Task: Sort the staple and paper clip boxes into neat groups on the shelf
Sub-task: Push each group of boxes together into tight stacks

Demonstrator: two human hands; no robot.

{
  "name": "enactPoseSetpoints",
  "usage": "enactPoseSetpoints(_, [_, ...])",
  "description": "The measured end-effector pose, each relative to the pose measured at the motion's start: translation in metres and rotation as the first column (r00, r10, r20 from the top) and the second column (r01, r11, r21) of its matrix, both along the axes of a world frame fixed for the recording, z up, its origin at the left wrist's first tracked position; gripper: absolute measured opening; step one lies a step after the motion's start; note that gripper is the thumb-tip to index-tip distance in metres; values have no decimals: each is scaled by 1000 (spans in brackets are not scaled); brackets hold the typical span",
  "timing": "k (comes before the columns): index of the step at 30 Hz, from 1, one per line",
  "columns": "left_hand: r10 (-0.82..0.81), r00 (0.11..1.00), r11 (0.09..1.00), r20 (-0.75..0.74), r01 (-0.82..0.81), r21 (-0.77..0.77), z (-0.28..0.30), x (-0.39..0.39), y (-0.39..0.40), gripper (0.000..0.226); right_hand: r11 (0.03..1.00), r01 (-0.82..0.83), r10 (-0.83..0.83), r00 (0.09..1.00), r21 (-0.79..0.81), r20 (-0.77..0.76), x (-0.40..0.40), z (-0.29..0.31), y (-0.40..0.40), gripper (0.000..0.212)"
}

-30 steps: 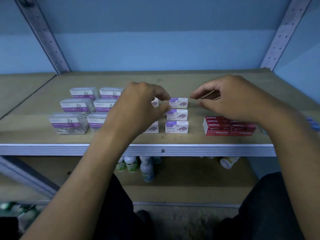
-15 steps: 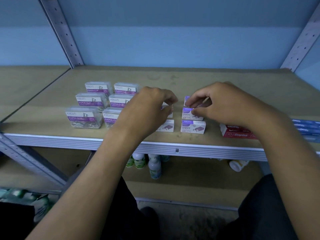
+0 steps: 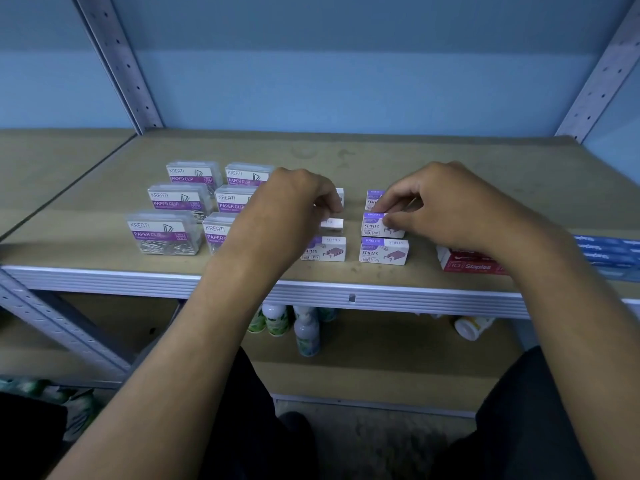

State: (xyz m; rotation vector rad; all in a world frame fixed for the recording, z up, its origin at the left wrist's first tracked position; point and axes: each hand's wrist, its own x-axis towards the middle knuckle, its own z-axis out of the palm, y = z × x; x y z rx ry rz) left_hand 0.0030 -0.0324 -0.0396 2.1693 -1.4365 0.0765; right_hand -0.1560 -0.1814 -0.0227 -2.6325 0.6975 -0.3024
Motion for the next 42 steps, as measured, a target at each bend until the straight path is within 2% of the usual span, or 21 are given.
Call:
enactPoseSetpoints(4, [-10, 999, 1000, 38, 10, -6, -3, -2, 1, 18, 1000, -3, 3, 1000, 15, 11, -2, 0, 2, 17])
enactPoseSetpoints(8, [-23, 1000, 1000, 8, 23, 8, 0, -1, 1, 16, 1000, -5, 5, 1000, 26, 8, -2, 0, 2, 17])
enactPoseSetpoints(10, [-24, 1000, 998, -15, 25, 49, 4, 0, 1, 21, 1000, -5, 5, 1000, 29, 11, -1, 0, 1, 17])
enactPoseSetpoints(15, [-63, 997, 978, -44, 71, 197, 18, 7, -2, 16, 999, -13, 13, 1000, 34, 4, 0, 0, 0, 16])
enactPoseSetpoints(21, [-180, 975, 936, -128, 210, 281, 29, 17, -2, 19, 999, -23, 23, 1000, 31, 2, 1, 0, 0, 17])
enactPoseSetpoints(26, [-196, 961, 902, -195, 255, 349, 30, 22, -3, 24, 999, -24, 24, 1000, 27, -5, 0, 1, 1, 17])
enactPoseSetpoints(33, [-222, 964, 909, -147, 259, 328, 27, 24, -4, 23, 999, -31, 32, 999, 25, -16, 2, 0, 1, 17])
enactPoseSetpoints(42, [-241, 951, 904, -194, 293, 310, 28, 22, 4, 18, 999, -38, 39, 998, 11, -39, -1, 1, 4, 15])
